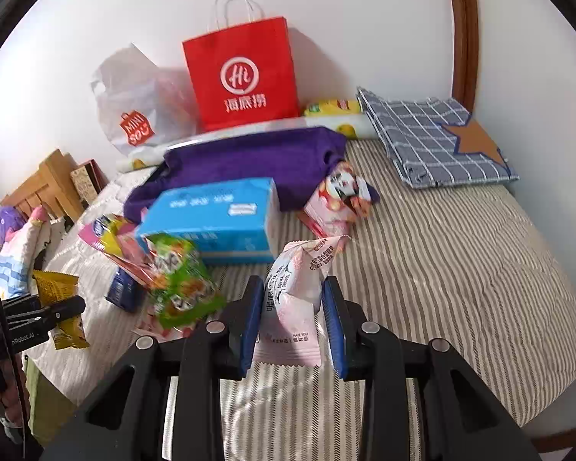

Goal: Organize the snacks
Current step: 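Grasp the yellow chip bag with the left tool while the right tool holds the candy bag, then carry both bags onto the purple towel and open both tools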

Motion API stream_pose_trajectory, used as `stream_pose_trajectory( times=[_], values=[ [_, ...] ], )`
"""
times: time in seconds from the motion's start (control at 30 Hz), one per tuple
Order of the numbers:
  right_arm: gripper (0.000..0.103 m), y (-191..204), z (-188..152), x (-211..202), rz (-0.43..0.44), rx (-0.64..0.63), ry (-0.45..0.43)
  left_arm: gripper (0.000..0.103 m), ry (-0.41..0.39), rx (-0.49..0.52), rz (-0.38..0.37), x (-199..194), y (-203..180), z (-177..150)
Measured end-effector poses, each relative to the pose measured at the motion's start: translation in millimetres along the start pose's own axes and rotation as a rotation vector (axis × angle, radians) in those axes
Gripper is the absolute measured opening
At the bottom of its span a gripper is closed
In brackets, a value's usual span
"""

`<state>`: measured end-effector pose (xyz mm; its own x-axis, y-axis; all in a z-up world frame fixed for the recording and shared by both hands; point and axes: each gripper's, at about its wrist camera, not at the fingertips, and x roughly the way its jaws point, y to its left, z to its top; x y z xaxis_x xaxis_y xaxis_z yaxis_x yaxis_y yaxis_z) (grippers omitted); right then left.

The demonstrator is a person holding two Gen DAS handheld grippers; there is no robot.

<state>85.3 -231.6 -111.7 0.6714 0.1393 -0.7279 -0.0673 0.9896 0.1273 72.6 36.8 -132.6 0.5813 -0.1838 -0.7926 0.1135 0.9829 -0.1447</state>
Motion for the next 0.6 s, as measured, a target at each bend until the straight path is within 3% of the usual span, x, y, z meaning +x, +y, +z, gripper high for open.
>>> stream_pose_trajectory(
  times=[0.3,0.6],
  values=[
    [0.032,17,32,-17,0.024,-0.033,-0.042,0.037,-0.046,0.038,-0.062,-17,-26,39],
    [0.032,32,75,-6,0.069,-0.053,-0.043,0.037,-0.074,0.083,-0.085,-11,-48,95]
  ],
)
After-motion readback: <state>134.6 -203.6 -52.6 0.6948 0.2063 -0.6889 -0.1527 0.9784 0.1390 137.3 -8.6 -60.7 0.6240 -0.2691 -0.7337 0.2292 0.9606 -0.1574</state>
